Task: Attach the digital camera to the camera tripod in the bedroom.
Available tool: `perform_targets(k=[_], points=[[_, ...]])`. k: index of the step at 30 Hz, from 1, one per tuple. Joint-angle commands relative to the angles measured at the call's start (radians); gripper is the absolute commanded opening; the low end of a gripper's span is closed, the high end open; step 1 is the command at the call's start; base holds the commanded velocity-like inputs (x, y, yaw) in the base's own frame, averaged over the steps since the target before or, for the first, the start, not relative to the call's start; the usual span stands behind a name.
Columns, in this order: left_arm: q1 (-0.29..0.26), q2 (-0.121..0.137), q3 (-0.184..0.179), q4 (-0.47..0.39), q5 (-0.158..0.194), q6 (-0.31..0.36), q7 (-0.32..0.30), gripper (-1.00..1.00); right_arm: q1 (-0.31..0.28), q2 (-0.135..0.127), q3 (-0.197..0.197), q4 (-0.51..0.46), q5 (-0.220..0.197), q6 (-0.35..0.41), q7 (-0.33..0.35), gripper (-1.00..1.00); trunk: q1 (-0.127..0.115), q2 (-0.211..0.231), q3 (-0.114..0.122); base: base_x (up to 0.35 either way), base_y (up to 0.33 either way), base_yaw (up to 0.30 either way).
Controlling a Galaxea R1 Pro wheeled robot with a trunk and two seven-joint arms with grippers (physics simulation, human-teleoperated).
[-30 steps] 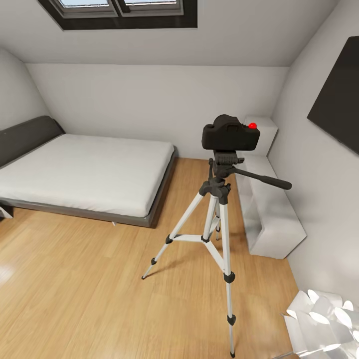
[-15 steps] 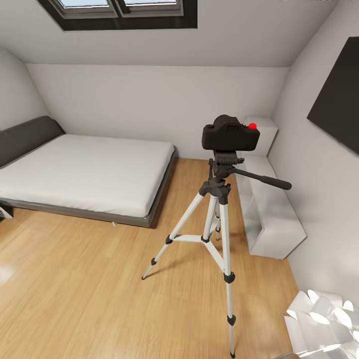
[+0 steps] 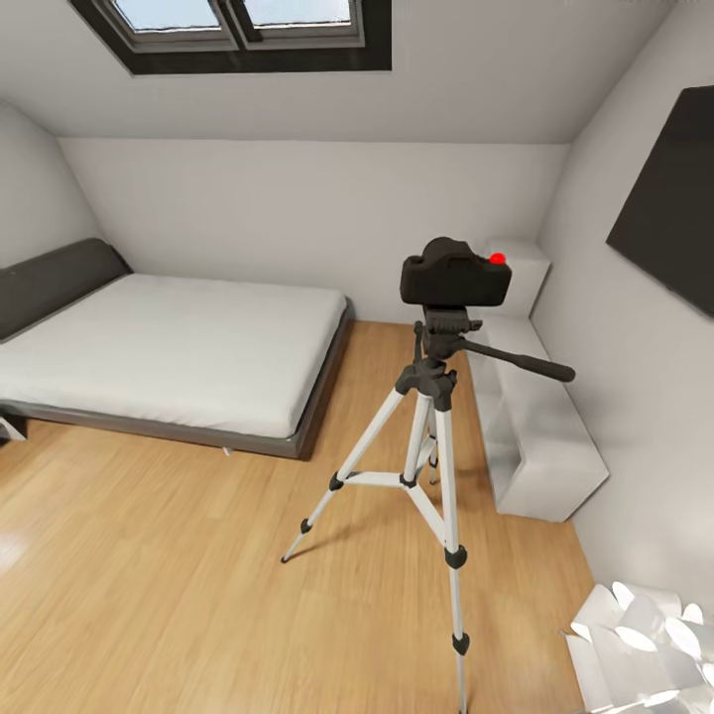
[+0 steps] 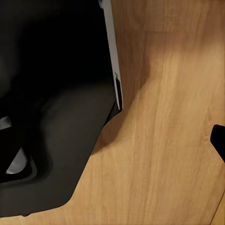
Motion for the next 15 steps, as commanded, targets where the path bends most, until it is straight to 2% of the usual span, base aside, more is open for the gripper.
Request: perform_targets(k=[1, 15], points=[[-0.001, 0.0, -0.009, 0.0, 0.01, -0.004, -0.004, 1.0, -0.001, 0.0, -0.009, 0.001, 0.006, -0.004, 0.004, 1.0, 0.001, -0.002, 0.0, 0.0, 0.0, 0.0], [0.0, 0.0, -0.005, 0.005, 0.01, -0.004, -0.004, 1.0, -0.001, 0.002, -0.009, 0.002, 0.007, -0.004, 0.004, 1.0, 0.001, -0.002, 0.023, 0.0, 0.0, 0.0]])
